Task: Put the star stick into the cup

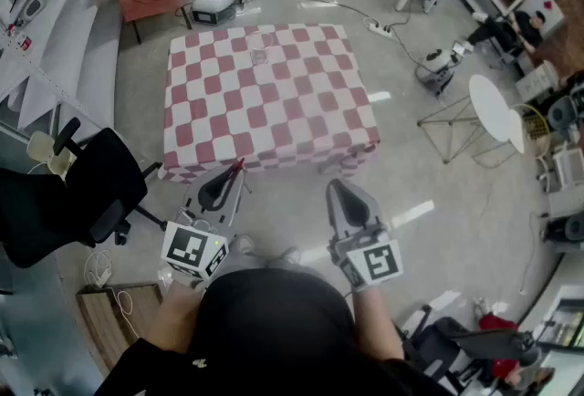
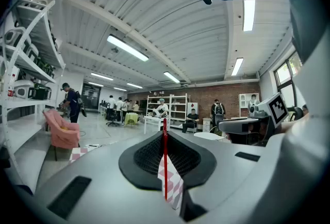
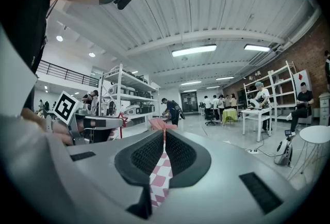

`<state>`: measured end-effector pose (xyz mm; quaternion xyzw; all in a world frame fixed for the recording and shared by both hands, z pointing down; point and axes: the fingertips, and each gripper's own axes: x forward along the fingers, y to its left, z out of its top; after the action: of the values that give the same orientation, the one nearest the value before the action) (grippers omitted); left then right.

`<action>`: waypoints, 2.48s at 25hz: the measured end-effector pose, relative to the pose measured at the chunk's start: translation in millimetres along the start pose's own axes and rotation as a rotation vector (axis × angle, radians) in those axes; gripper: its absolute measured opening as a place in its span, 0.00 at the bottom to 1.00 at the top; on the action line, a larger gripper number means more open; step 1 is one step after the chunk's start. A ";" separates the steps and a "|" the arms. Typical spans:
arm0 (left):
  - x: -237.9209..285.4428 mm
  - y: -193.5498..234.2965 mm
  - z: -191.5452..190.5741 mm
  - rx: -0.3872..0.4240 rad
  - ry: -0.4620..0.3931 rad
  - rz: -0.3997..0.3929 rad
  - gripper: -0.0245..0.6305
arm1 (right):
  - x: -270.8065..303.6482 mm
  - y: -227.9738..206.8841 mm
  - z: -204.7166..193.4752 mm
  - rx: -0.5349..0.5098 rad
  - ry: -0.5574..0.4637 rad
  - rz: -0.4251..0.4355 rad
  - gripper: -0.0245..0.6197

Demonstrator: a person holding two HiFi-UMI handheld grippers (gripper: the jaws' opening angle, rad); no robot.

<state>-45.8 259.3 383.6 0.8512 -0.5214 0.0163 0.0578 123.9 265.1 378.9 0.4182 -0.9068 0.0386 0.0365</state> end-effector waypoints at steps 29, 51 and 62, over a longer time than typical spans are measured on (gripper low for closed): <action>47.1 43.3 -23.5 -0.056 0.026 -0.268 0.12 | 84.9 -8.7 4.1 0.117 -0.074 -0.058 0.07; 235.3 48.9 5.8 -0.049 0.059 0.088 0.12 | 157.0 -215.0 -3.6 0.121 -0.021 0.172 0.07; 276.1 92.8 3.5 -0.075 0.079 0.108 0.12 | 206.4 -233.2 -6.9 0.154 0.022 0.181 0.07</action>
<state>-2.7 -27.4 412.0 0.8177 -0.5642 0.0335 0.1094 168.0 -41.1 415.3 0.3358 -0.9347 0.1161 0.0106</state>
